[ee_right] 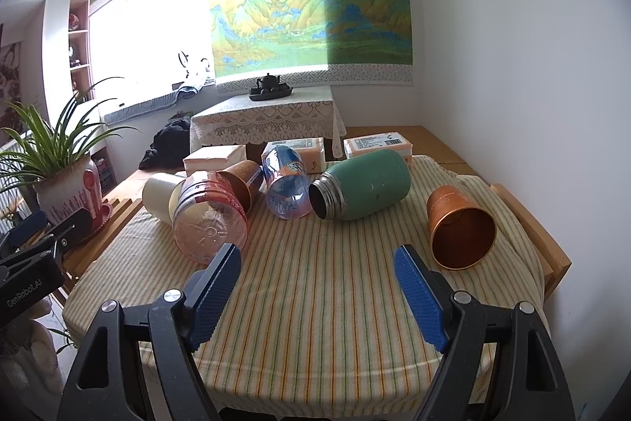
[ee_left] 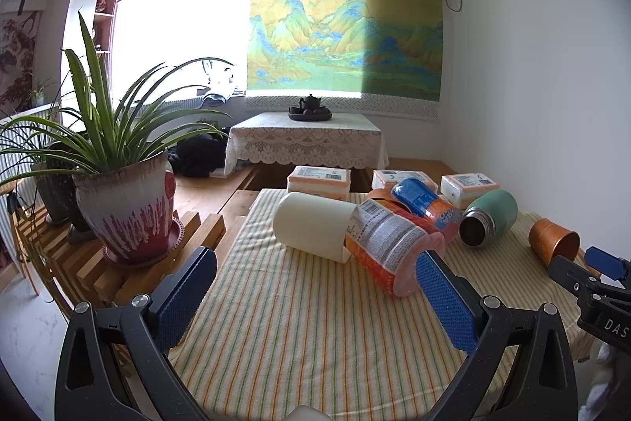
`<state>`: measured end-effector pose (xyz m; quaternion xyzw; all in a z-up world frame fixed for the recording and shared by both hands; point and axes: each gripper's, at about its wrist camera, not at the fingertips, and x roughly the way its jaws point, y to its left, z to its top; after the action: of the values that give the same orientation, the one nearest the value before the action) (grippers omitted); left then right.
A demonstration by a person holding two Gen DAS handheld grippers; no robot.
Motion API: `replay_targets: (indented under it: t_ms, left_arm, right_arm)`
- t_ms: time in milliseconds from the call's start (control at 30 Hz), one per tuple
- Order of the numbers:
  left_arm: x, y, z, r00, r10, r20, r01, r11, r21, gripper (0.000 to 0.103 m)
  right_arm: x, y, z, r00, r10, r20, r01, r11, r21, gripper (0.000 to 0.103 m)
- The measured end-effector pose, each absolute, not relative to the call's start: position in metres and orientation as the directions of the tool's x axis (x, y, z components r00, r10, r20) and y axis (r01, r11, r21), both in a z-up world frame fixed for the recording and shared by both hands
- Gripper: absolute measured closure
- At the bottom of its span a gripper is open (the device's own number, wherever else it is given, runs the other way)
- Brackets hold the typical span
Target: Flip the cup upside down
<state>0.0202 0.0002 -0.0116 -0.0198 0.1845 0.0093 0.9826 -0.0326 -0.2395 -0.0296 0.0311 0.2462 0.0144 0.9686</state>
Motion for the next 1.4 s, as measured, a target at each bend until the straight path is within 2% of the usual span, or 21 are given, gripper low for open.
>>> replay_targets:
  t_ms: [800,1167,1400]
  left_arm:
    - [0.029,0.001,-0.018,0.922,-0.005,-0.387,-0.012,0.999,-0.043,0.001]
    - [0.041,0.013,-0.022,0.907,0.005,-0.420,-0.025,0.999,-0.042,0.000]
    - [0.053,0.025,-0.018,0.897,0.007,-0.442,-0.017,1.000,-0.020,0.000]
  right_arm:
    - [-0.025,-0.236,-0.031,0.869,0.054,-0.492,-0.026,0.998,0.064,0.026]
    - [0.024,-0.233,-0.011,0.829,0.143,-0.540,-0.144,0.989,0.042,0.026]
    - [0.070,-0.228,0.000,0.774,0.193,-0.604,-0.211,0.977,0.041,0.026]
